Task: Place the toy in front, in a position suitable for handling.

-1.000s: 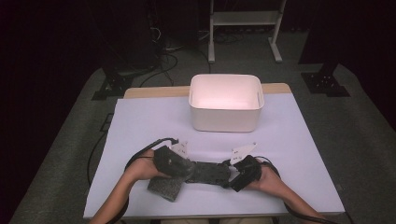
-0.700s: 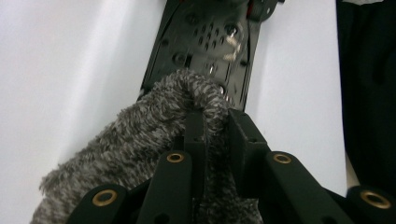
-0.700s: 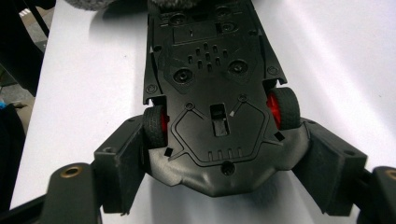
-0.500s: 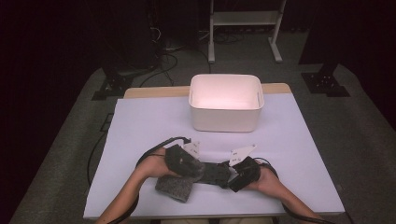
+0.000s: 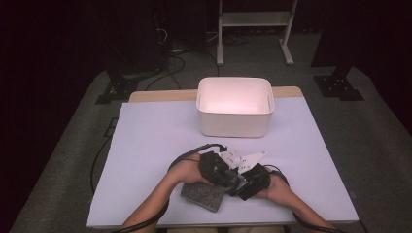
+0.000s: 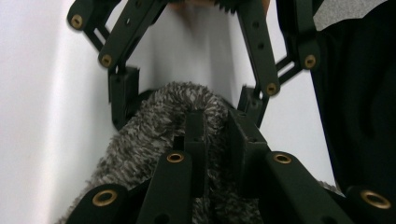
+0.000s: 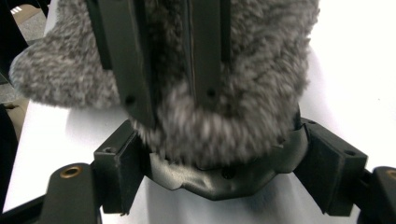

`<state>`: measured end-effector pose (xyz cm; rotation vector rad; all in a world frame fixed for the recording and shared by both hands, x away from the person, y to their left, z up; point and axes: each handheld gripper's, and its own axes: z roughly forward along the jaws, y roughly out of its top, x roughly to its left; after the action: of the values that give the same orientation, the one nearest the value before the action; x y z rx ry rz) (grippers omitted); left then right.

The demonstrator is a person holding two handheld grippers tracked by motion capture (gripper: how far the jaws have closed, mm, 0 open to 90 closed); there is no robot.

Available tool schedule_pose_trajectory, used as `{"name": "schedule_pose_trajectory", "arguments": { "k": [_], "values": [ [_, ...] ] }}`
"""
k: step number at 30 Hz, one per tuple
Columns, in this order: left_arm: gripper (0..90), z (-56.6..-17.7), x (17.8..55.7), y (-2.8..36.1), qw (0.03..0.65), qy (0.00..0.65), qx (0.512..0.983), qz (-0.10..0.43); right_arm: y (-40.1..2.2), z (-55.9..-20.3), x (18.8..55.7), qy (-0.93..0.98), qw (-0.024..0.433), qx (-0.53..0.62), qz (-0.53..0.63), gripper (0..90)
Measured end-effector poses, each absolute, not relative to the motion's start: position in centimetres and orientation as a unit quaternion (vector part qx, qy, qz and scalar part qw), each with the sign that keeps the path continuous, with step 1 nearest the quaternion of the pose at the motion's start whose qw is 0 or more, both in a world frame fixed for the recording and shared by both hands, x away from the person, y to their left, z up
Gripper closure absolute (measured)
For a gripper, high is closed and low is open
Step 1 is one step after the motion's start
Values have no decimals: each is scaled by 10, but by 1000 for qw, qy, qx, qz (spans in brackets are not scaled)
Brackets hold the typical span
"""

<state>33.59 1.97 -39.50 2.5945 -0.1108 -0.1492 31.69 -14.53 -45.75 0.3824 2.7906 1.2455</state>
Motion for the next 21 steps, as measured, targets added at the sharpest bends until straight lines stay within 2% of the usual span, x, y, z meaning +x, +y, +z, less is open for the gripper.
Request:
{"name": "schedule_pose_trajectory", "arguments": {
  "k": [11,21],
  "values": [
    [783,-397,339,18,273,-40,959,-59,-146,-459,317,905,32,126,405,228],
    [779,-396,342,50,273,-5,961,-55,-146,-460,316,904,24,134,405,229]
  ]
}}
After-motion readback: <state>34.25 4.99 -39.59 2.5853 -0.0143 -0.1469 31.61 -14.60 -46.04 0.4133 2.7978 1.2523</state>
